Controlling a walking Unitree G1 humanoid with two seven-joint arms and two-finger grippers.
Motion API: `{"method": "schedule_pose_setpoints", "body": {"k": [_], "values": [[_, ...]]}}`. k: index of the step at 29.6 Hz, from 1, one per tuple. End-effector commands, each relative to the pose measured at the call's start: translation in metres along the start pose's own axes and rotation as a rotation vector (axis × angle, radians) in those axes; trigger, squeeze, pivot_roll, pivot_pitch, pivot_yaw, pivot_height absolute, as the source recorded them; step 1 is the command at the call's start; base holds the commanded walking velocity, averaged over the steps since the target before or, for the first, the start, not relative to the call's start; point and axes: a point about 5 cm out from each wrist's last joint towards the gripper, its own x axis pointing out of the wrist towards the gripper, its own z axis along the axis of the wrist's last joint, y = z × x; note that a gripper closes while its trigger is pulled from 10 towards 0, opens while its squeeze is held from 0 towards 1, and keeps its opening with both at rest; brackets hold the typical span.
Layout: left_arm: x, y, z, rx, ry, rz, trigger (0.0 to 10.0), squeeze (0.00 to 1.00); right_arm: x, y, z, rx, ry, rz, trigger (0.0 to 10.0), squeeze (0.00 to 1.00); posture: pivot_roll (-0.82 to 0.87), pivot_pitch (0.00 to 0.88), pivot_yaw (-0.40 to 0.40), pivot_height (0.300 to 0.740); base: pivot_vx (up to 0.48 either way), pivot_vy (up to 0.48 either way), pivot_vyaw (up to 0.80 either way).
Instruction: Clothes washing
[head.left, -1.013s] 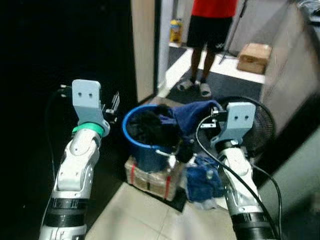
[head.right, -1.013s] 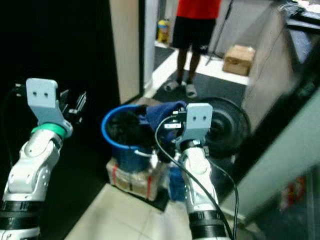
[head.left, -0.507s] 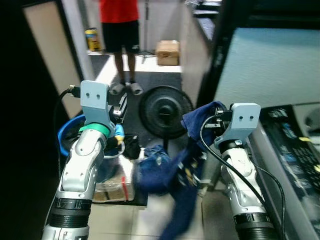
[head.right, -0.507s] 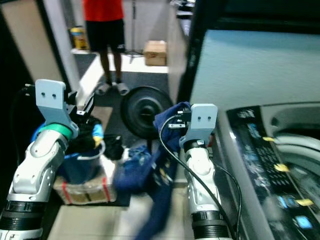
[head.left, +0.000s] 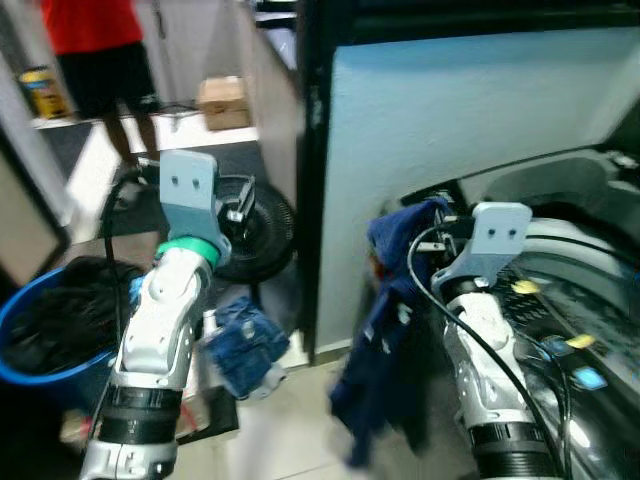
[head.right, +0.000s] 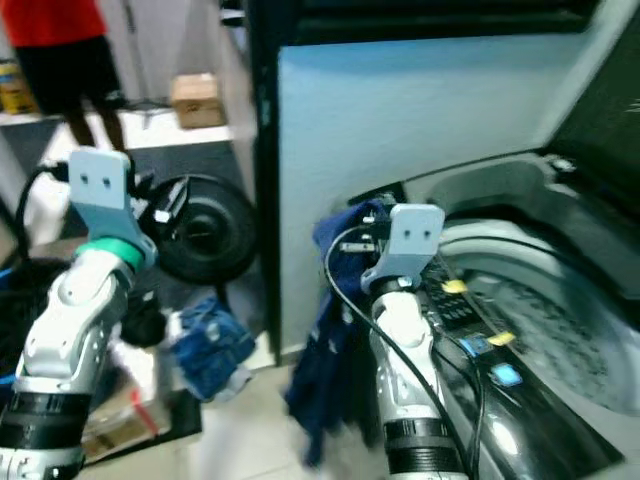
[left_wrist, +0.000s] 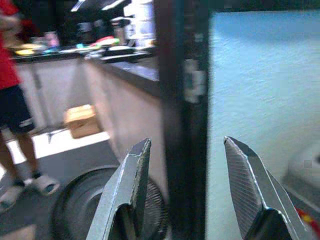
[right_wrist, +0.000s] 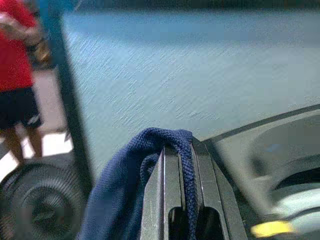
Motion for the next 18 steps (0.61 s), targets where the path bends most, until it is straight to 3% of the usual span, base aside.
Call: {"method": "schedule_pose_setpoints", "body": {"k": [1,5,18], "values": [[0.001,0.004,0.004,0.008,-0.017,0.003,10.0,0.00,0.003,0.000,0.009,0.023,-0.044,-0.005,10.0,0.00,0.05,0.000,0.065,0.740,0.000,0.000,-0.80],[0.005,0.002,0.017,0.006,-0.064,-0.017,10.0,0.00,0.007,-0.001,0.020,0.089,-0.088,-0.006,10.0,0.00,0.05,0.000,0.069,0.740,0.000,0.000,-0.80],[0.004,-0.003,0.015,-0.014,-0.058,-0.024,10.0,0.00,0.008,0.003,0.024,0.157,-0.097,0.004,10.0,0.00,0.05,0.000,0.069,0.740,0.000,0.000,-0.80]]}}
